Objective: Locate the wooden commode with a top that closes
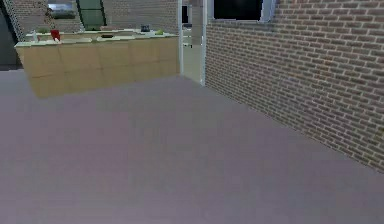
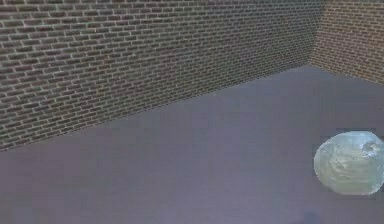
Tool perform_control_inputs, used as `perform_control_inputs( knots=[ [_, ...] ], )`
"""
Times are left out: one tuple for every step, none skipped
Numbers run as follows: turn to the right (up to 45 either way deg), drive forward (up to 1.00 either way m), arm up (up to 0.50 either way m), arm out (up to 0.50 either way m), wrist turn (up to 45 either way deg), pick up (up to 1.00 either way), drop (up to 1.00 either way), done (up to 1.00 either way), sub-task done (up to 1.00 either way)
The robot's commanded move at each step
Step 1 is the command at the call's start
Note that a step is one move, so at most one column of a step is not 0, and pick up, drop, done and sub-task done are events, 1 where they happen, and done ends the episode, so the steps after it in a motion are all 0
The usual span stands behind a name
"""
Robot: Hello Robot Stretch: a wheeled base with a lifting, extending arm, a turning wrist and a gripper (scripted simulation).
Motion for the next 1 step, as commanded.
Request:
perform_control_inputs(
  knots=[
    [0.0,1.00,0.00,0.00,0.0,0.00,0.00,0.00,0.00]
  ],
)
